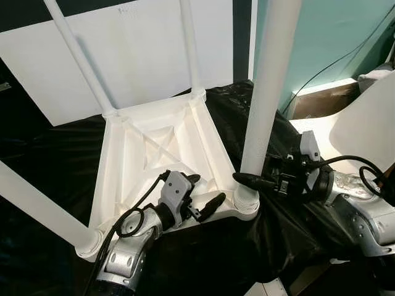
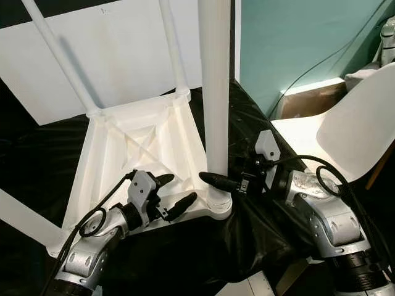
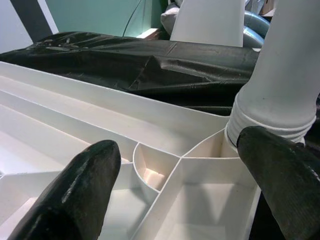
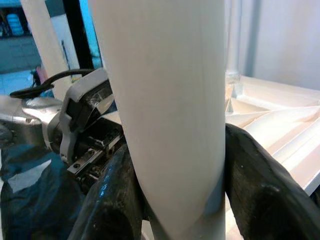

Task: Building children table

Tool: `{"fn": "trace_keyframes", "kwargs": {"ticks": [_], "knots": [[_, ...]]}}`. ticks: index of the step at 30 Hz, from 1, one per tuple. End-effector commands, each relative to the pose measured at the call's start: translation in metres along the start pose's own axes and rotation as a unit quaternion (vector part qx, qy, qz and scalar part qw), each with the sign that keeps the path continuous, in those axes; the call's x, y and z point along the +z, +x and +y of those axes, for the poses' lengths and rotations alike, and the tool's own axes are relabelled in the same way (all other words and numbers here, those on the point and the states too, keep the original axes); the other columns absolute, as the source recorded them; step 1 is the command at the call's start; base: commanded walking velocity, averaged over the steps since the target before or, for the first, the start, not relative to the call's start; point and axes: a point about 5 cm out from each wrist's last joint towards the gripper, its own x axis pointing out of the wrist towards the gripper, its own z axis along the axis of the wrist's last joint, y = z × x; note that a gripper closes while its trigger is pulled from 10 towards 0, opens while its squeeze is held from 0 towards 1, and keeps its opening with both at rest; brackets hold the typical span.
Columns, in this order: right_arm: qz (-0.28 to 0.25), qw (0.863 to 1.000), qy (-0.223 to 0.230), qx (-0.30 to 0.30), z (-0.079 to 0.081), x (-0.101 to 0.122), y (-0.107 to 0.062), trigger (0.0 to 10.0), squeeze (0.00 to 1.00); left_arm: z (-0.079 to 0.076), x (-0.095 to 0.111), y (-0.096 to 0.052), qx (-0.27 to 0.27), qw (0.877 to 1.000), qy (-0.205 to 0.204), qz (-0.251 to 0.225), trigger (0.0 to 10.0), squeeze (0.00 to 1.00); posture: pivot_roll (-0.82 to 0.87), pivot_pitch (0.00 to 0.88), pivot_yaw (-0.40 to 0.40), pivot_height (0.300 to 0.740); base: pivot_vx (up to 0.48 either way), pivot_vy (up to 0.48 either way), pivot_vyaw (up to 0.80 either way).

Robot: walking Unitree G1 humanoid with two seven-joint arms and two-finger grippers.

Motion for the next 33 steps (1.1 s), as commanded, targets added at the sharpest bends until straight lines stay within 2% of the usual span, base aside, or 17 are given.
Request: {"fn": "trace_keyframes", "kwargs": {"ticks": [1, 5, 10, 12, 14, 19, 22, 27, 33], "knots": [[0.042, 0.997, 0.051, 0.030, 0.010, -0.020, 0.005, 10.0, 0.00, 0.003, -0.001, -0.001, 0.022, 1.000, 0.005, 0.004, 10.0, 0.00, -0.11, 0.000, 0.112, 0.740, 0.000, 0.000, 0.00], [0.056, 0.997, 0.036, 0.024, 0.003, -0.011, 0.005, 10.0, 0.00, 0.000, -0.003, -0.001, 0.002, 1.000, 0.005, 0.010, 10.0, 0.00, -0.12, 0.000, 0.115, 0.740, 0.000, 0.000, 0.00], [0.064, 0.997, 0.040, 0.008, -0.002, -0.010, 0.005, 10.0, 0.00, 0.000, -0.004, 0.000, -0.004, 1.000, 0.005, 0.013, 10.0, 0.00, -0.12, 0.000, 0.115, 0.740, 0.000, 0.000, 0.00], [0.072, 0.996, 0.046, -0.012, -0.007, -0.010, 0.006, 10.0, 0.00, -0.001, -0.004, 0.000, -0.007, 1.000, 0.004, 0.014, 10.0, 0.00, -0.13, 0.000, 0.111, 0.740, 0.000, 0.000, 0.00], [0.085, 0.992, 0.073, -0.064, -0.017, -0.012, 0.009, 10.0, 0.00, -0.002, -0.005, 0.000, -0.010, 1.000, 0.003, 0.015, 10.0, 0.00, -0.12, 0.000, 0.109, 0.740, 0.000, 0.000, 0.00], [0.087, 0.987, 0.098, -0.089, -0.022, -0.007, 0.017, 10.0, 0.00, -0.004, -0.006, 0.001, -0.010, 1.000, 0.001, 0.016, 10.0, 0.00, -0.12, 0.000, 0.109, 0.740, 0.000, 0.000, 0.00], [0.087, 0.991, 0.074, -0.076, -0.021, -0.002, 0.020, 10.0, 0.00, -0.004, -0.006, 0.001, -0.010, 1.000, 0.001, 0.016, 10.0, 0.00, -0.12, 0.000, 0.107, 0.740, 0.000, 0.000, 0.00], [0.088, 0.995, -0.002, -0.039, -0.018, 0.006, 0.022, 10.0, 0.00, -0.003, -0.006, 0.002, -0.006, 1.000, 0.001, 0.015, 10.0, 0.00, -0.12, 0.000, 0.101, 0.740, 0.000, 0.000, 0.00], [0.086, 0.996, -0.027, -0.013, -0.016, 0.011, 0.024, 10.0, 0.00, -0.003, -0.007, 0.002, -0.001, 1.000, 0.001, 0.013, 10.0, 0.00, -0.12, 0.000, 0.098, 0.740, 0.000, 0.000, 0.00]]}}
